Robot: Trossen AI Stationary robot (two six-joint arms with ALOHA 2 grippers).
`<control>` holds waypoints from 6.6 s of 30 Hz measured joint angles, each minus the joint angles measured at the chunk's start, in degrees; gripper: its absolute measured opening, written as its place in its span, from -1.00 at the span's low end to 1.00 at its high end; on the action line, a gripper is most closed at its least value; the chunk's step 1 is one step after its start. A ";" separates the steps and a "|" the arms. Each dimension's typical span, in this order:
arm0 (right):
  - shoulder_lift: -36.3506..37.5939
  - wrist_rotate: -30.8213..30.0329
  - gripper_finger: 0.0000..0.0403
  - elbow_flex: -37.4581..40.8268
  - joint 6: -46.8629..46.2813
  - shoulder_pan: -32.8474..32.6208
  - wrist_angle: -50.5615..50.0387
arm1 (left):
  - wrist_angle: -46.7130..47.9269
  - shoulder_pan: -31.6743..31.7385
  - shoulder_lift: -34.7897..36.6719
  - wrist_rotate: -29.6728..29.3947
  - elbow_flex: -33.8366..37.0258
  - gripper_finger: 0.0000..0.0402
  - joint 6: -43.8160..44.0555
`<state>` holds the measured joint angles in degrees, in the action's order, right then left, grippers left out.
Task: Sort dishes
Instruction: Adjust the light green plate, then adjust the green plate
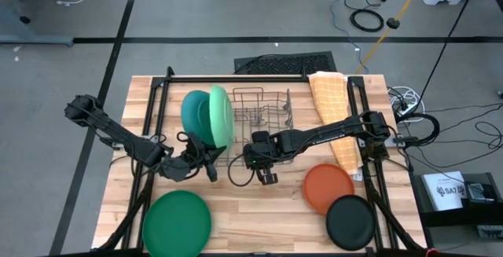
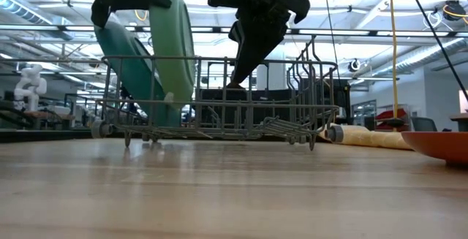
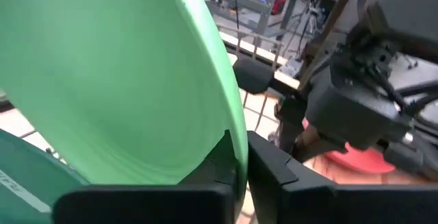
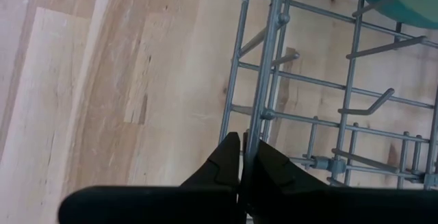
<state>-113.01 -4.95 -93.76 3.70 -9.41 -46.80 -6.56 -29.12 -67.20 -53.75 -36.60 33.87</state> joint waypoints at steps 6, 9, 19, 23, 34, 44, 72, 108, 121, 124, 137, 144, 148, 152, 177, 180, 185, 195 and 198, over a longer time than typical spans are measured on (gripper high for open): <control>0.00 0.18 -0.98 0.00 -0.11 -0.02 0.02 | 0.15 0.02 0.00 1.11 0.00 -0.48 -0.31; 0.00 0.20 -0.98 0.00 -0.26 -0.02 0.02 | 0.11 0.02 0.00 1.08 0.00 -0.34 -0.42; 0.09 1.09 -0.98 0.00 0.05 -0.24 -0.42 | -0.04 -0.20 3.16 0.14 -1.92 -0.21 -12.68; 0.09 1.07 -0.98 0.00 0.05 -0.24 -0.37 | 0.00 -0.22 5.27 -0.60 -1.99 -0.21 -16.42; 0.09 0.74 -0.98 0.00 0.04 -0.17 -0.29 | 0.34 -0.26 12.47 -5.38 -2.08 -0.21 -21.36; 0.09 0.36 -0.98 0.00 0.15 -0.09 -0.06 | 13.53 -0.15 13.69 -5.47 -2.19 -0.20 -10.84; 0.09 0.46 -0.98 0.00 -0.02 -0.07 -0.16 | 13.11 -0.26 17.52 -3.32 -2.16 0.65 -10.83; 0.09 0.52 -0.98 0.00 -1.09 -0.07 -0.11 | 25.01 17.12 5.53 12.12 -18.64 -0.75 -29.76; 0.09 0.48 -0.98 0.00 -1.11 -0.07 -0.09 | 56.56 16.95 2.69 11.11 -27.53 -0.88 -7.39; 0.09 0.40 -0.98 0.00 -1.07 -0.07 -0.11 | 60.56 15.72 2.86 10.70 -27.80 -0.88 -1.96; 0.09 0.31 -0.98 0.02 -0.55 -0.07 0.00 | 70.05 10.99 3.04 11.05 -27.63 -0.88 8.58; 0.09 0.28 -0.98 0.04 -0.50 -0.07 0.13 | 58.08 7.78 6.54 6.92 -27.63 -0.88 -2.94; 0.09 0.27 -0.98 0.07 0.23 -0.07 0.16 | 52.96 5.68 8.68 6.16 -27.63 -0.84 -8.59; 0.09 -2.52 -0.91 0.07 1.67 -0.33 1.14 | 52.67 3.43 9.76 4.46 -27.63 -0.62 -9.16; 0.42 -16.04 -0.02 -5.98 12.65 -5.06 4.51 | 53.54 -5.58 9.99 -8.89 -27.63 0.00 -5.23; 0.46 -15.37 -0.02 -7.60 17.11 -6.27 8.28 | 54.08 -6.21 9.99 -9.61 -27.63 0.00 -5.15; -0.11 -7.02 -0.06 -7.69 24.59 -8.85 17.03 | 57.84 -6.27 10.01 -9.96 -27.58 0.00 -1.09; -8.82 -3.80 -0.16 -7.69 31.72 -13.61 26.97 | 57.92 -6.71 9.74 -5.21 -24.79 0.00 5.81; -12.12 -3.69 -0.16 -7.65 33.10 -14.61 31.37 | 55.32 -7.15 9.20 0.09 -24.79 0.00 6.28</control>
<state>-125.13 -8.64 -101.41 36.81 -24.01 -15.44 48.76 -36.27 -58.00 -53.66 -61.39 40.16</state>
